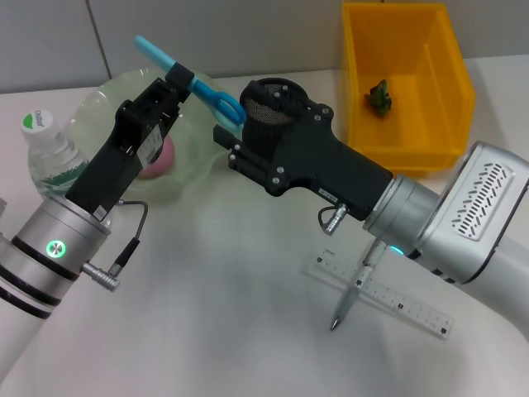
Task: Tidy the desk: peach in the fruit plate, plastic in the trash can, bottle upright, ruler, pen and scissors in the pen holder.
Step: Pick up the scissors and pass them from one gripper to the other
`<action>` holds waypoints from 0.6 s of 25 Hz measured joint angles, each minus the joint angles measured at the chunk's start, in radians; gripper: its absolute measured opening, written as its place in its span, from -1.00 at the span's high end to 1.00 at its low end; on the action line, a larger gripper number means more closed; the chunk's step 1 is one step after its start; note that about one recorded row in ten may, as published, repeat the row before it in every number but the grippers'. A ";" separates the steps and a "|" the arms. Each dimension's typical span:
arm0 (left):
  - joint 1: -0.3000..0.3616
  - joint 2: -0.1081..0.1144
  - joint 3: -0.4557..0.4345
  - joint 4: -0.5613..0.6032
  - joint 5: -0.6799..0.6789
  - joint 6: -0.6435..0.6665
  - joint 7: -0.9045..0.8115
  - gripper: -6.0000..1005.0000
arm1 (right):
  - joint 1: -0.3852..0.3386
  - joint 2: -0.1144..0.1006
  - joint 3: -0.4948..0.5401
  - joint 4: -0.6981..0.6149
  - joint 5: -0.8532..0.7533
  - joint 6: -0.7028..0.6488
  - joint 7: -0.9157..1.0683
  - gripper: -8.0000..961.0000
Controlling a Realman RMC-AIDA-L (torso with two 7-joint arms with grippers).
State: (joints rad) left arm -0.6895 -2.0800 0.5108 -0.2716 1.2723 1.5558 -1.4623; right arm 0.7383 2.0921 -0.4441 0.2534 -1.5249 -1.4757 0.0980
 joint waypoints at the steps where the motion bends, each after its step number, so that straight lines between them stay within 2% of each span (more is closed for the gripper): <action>1: 0.000 0.000 0.000 0.000 0.000 0.000 0.005 0.46 | 0.003 0.000 0.001 0.002 0.000 0.006 0.000 -0.14; 9: 0.000 0.000 0.000 -0.001 0.001 -0.001 0.010 0.46 | 0.015 0.000 0.002 0.004 -0.001 0.008 0.000 -0.13; 11: 0.000 0.000 0.000 -0.001 0.001 -0.001 0.010 0.46 | 0.016 0.000 0.002 0.004 -0.001 0.008 0.000 0.36; 15: -0.001 0.000 0.000 -0.002 0.001 -0.001 0.010 0.46 | 0.017 0.000 0.002 0.004 -0.002 0.008 0.000 0.39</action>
State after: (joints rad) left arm -0.6902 -2.0801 0.5107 -0.2731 1.2732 1.5553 -1.4525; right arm 0.7556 2.0922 -0.4417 0.2577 -1.5266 -1.4677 0.0981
